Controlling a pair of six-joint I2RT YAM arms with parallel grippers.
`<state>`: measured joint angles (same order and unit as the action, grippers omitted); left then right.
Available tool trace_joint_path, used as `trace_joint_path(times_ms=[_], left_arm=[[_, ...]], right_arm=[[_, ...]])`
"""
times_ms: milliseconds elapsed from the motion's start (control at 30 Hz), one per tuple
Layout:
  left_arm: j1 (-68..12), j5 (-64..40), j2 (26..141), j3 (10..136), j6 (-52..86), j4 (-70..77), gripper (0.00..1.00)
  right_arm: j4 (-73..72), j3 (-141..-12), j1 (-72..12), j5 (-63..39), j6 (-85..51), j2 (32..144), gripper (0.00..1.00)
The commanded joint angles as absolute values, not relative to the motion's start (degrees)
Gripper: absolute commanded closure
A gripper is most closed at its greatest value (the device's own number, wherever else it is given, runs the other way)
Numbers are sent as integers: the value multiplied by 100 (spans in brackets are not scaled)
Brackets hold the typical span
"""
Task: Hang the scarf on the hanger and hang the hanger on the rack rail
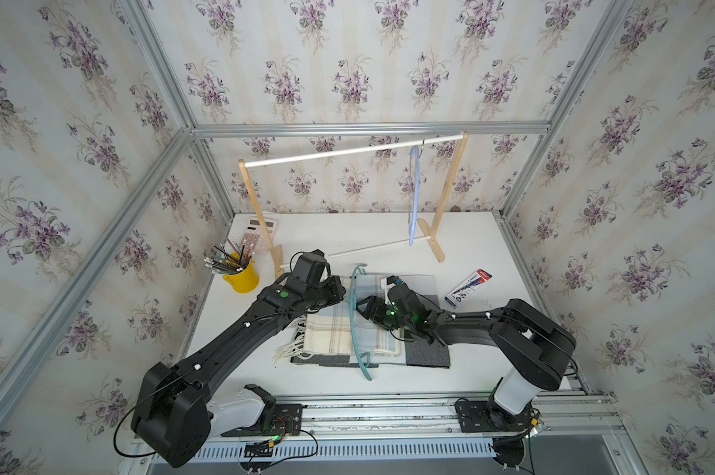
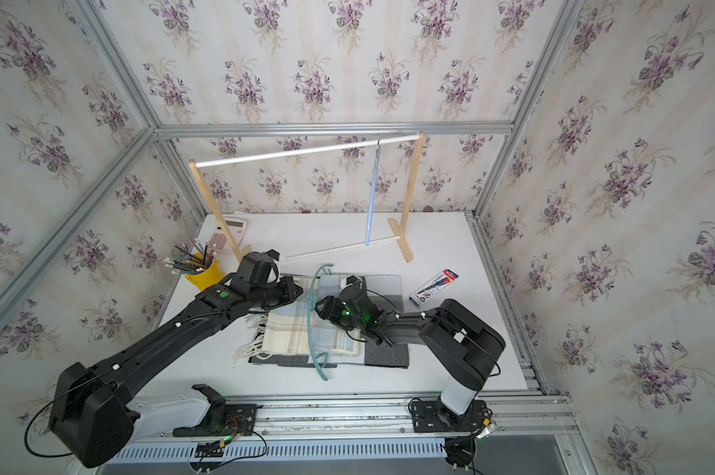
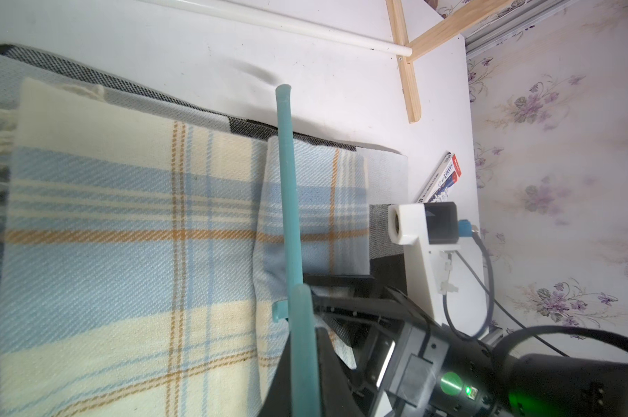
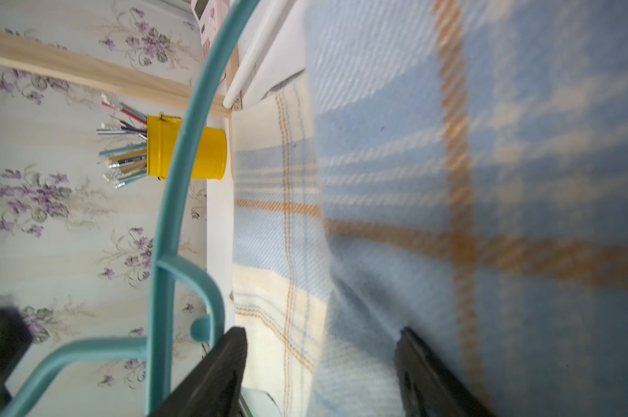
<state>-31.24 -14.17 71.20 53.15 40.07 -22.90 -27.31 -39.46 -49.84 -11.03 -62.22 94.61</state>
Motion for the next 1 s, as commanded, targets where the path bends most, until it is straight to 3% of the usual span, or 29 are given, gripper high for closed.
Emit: trace_joint_path(times_ms=[0,133,300,600,767,967], left_arm=[[-3133,-1788,7198,5414,3757,-2407,100],[-3137,-1908,7341,5532,3700,-2431,100],[-3318,-1857,7506,5917,3716,-2639,100],[-4255,-260,8524,7164,3808,-3711,100],[-4775,752,9282,8029,4299,-4396,100],[-5139,1783,10131,9135,5300,-5549,100]], right_arm=[[-2599,-3903,-4993,-1478,-5718,9097,24],[-2005,-3822,-4992,-1199,-5368,8620,21],[-1193,-3553,-4992,-122,-4838,7521,22],[282,-2946,-5060,1106,-3992,5618,24],[433,-2511,-5651,1723,-3949,4893,26],[-91,-2388,-7146,3181,-4301,5326,27]])
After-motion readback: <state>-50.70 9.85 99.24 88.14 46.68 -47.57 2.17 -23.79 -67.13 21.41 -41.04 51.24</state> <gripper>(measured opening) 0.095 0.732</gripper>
